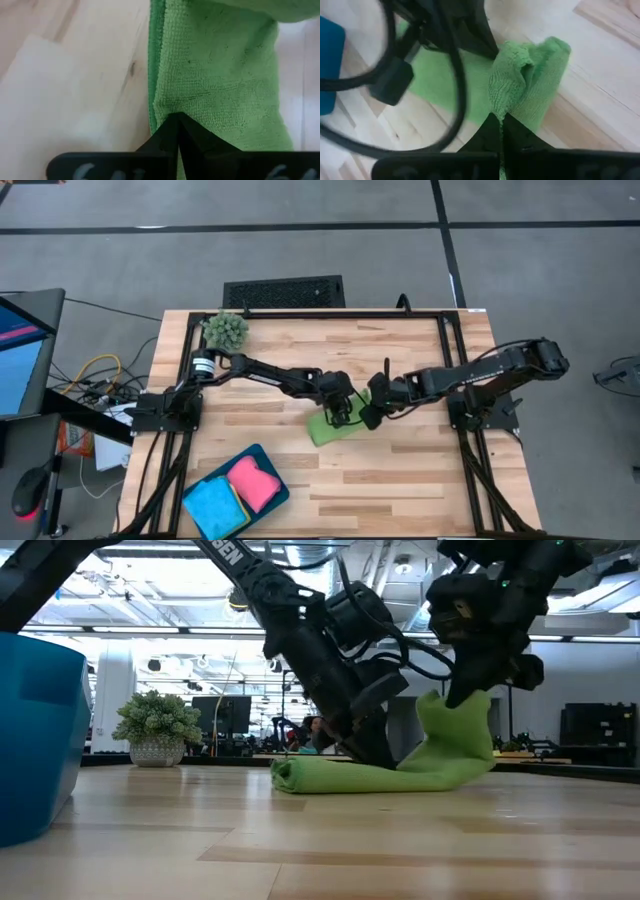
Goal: Fold microfiber towels
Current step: Fold the green microfiber towel
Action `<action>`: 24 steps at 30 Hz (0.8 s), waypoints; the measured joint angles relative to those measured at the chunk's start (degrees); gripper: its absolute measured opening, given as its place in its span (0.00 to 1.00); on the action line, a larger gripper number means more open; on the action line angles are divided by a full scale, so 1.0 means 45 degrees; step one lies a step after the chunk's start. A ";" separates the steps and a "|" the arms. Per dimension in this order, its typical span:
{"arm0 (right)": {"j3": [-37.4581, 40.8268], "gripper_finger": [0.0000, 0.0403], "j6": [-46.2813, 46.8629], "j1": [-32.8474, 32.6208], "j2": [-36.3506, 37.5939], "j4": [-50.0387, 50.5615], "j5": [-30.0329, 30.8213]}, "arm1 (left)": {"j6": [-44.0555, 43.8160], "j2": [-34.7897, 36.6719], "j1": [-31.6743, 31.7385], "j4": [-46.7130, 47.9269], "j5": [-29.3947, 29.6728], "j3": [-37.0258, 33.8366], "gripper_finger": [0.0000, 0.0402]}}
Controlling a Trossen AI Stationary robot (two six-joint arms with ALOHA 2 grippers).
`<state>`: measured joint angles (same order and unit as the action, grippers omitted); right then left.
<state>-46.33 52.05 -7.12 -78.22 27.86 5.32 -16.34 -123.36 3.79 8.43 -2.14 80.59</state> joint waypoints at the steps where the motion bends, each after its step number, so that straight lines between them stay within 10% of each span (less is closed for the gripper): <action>1: -0.0005 0.04 0.0082 0.0002 0.0000 0.0032 0.0031 | 0.0068 0.0060 0.0005 0.0427 -0.0028 0.0151 0.00; 15: -0.0010 0.04 0.0128 0.0085 0.0005 -0.0076 0.0209 | 0.2458 0.1264 -0.0106 0.8392 -0.1241 0.2781 0.00; 24: -0.0001 0.05 0.0214 -0.0065 -0.0515 -0.2075 0.0064 | 0.0682 0.4700 -0.1341 0.8103 -0.0996 -0.0227 0.00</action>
<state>-46.33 53.01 -7.42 -80.53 18.52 5.61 -13.27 -102.20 -2.25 44.89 -6.63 79.56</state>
